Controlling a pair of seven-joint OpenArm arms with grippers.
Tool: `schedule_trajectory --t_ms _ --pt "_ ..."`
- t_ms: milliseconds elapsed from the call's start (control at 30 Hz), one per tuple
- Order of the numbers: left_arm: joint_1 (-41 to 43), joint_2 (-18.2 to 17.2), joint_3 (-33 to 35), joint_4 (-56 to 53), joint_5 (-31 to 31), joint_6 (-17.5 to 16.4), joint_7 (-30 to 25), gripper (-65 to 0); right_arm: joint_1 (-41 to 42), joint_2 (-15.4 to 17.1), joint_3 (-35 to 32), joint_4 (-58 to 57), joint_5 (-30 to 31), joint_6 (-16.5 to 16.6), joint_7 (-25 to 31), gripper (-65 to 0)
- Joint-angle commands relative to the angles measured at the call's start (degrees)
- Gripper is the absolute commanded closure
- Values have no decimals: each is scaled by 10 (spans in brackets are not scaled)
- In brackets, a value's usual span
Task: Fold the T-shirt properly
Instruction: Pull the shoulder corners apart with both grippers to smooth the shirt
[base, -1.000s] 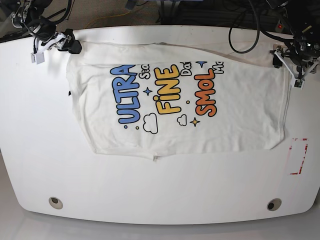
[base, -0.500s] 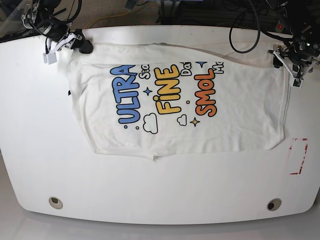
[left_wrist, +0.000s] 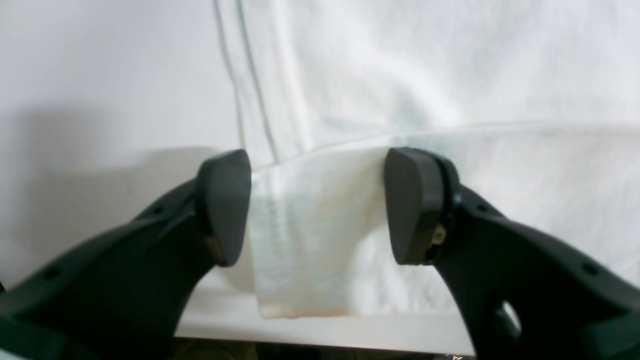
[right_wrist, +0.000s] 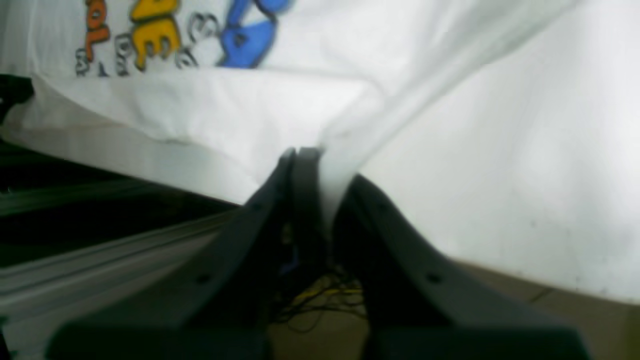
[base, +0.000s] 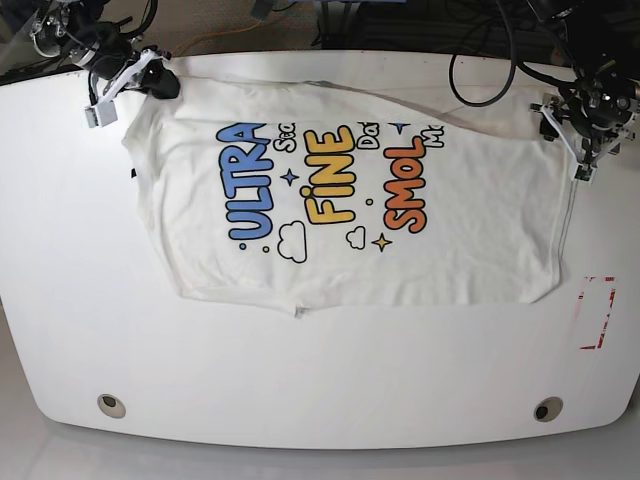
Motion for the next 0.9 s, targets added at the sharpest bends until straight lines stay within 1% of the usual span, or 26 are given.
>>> schedule_trajectory --t_ms 0,67,100,167,367,533,600,700,767,867 --pt "0 -6 -1 7 4 1 -1 -388 -15 8 5 40 15 5 0 0" --pt "0 -6 -1 6 4 1 -1 -388 -17 9 5 42 37 17 0 0" --pt "0 -12 -1 6 4 1 -1 -388 -17 17 6 42 59 31 0 0" --pt "0 -18 0 6 4 1 -1 -388 -12 28 14 42 85 44 0 0" --pt "0 -23 0 5 4 1 -2 -388 35 35 23 42 88 51 1 0" --pt "0 -34 0 5 4 1 -2 -388 63 51 23 41 89 51 1 0" --pt "-1 -34 0 5 4 1 -2 -388 75 53 23 28 93 59 1 0" --pt "-1 -34 1 5 4 1 -2 -389 107 57 23 10 89 59 1 0" --pt "-1 -34 3 5 4 1 -2 -389 128 67 20 -12 89 59 1 0" --pt "0 -34 18 5 4 1 -2 -389 166 73 15 -54 88 59 0 0"
